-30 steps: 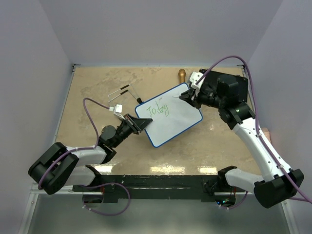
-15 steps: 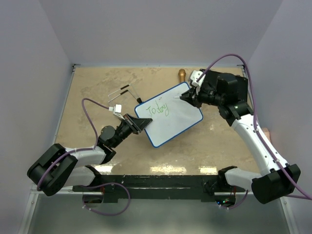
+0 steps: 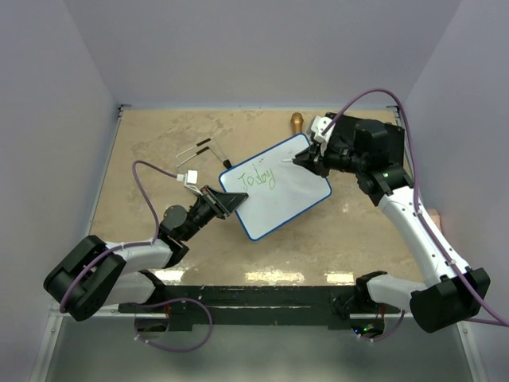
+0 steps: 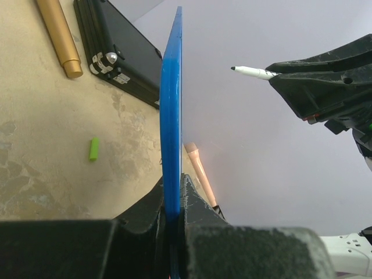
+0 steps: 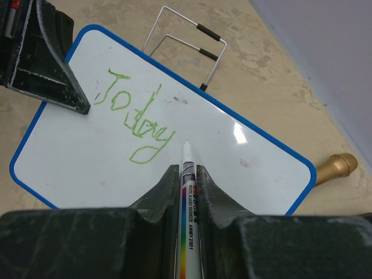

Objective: Write a sentence on the whiteboard

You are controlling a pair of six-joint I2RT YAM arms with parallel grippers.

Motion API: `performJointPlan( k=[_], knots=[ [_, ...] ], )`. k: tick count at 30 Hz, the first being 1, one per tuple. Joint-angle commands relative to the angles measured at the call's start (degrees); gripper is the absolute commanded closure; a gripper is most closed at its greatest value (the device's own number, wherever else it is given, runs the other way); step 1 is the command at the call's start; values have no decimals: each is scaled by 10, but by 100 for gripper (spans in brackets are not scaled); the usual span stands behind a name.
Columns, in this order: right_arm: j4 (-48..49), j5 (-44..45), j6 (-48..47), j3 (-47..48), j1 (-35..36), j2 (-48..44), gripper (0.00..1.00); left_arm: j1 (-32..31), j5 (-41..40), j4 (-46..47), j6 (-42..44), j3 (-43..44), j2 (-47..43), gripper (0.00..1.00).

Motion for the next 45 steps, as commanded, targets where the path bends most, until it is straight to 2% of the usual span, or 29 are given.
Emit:
performJointPlan(
  k=[1,21,31,45],
  knots=[
    [5,-14,-9,-3,-4,-10,100,3,0,418,-20,3,-26,100],
    [-7,-29,-20,-4,-4,5,100,3,-3,418,-20,1,-26,100],
    [-13,-7,-21,8,25,21,100,3,1,418,-23,8,-14,100],
    [2,18,-12,-1,26,35,100,3,3,418,-23,9,-14,100]
  ],
)
